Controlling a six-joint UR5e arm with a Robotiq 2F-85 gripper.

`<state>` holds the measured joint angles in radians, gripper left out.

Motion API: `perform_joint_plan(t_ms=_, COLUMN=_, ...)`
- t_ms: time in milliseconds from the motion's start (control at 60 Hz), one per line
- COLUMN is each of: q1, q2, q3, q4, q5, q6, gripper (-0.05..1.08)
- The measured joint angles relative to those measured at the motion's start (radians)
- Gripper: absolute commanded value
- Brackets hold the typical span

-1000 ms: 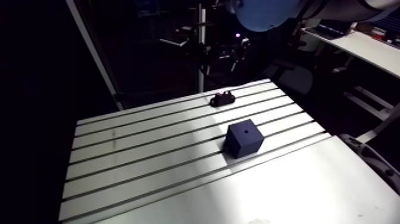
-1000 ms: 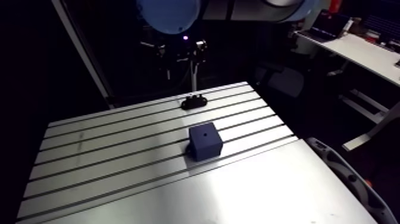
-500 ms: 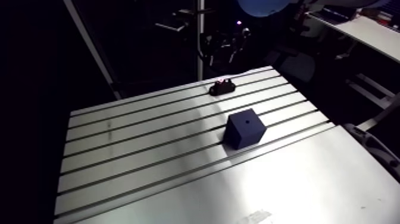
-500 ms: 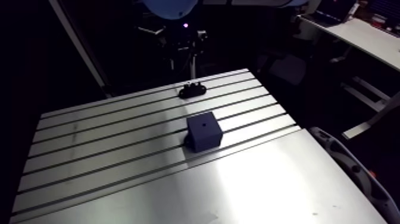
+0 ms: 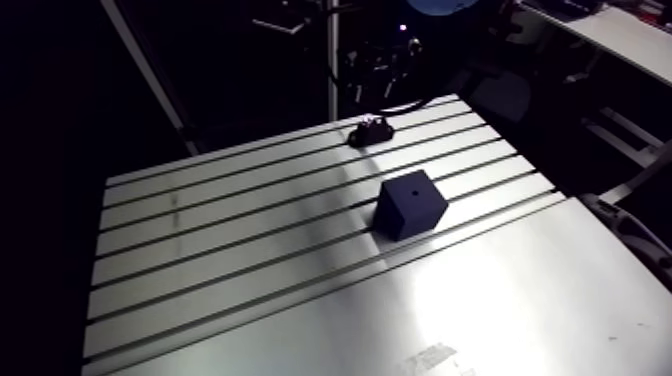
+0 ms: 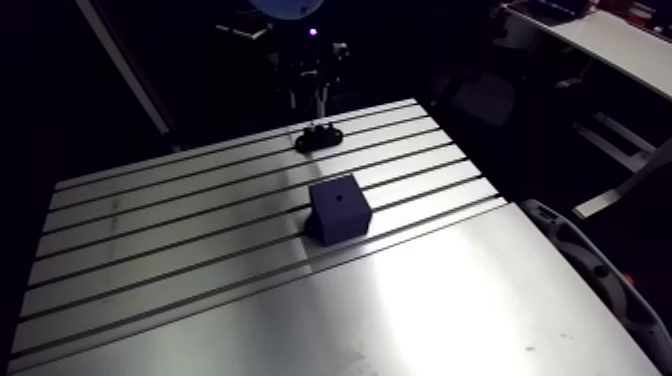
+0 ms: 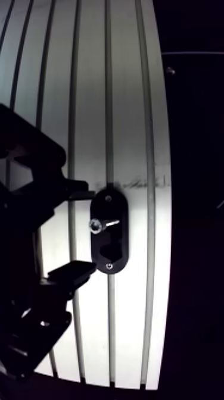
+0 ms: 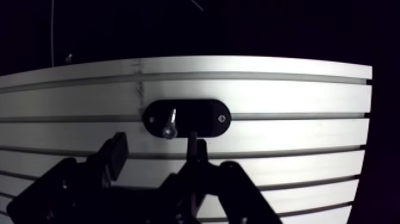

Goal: Pick up the M10 bolt and insert it into the hole until fully seated.

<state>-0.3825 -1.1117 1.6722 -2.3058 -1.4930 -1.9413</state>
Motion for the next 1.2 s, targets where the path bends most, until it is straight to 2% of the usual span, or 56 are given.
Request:
perform_joint_plan(t_ms=333, q1=0.001, q2=0.030, q3=-0.022, q4=-0.001, q5=-0.030, q6=0.000, gripper=0.42)
perform_joint_plan(t_ms=517, q1=0.002, q2=0.041, q3=-0.027, q4=-0.002, q5=-0.039, q6=0.000, gripper=0.43)
perform_joint_plan(t_ms=1200, q1=0.010, q2=0.069, q3=-0.036, q4=-0.002, q5=-0.043, q6=0.004, gripper=0.46)
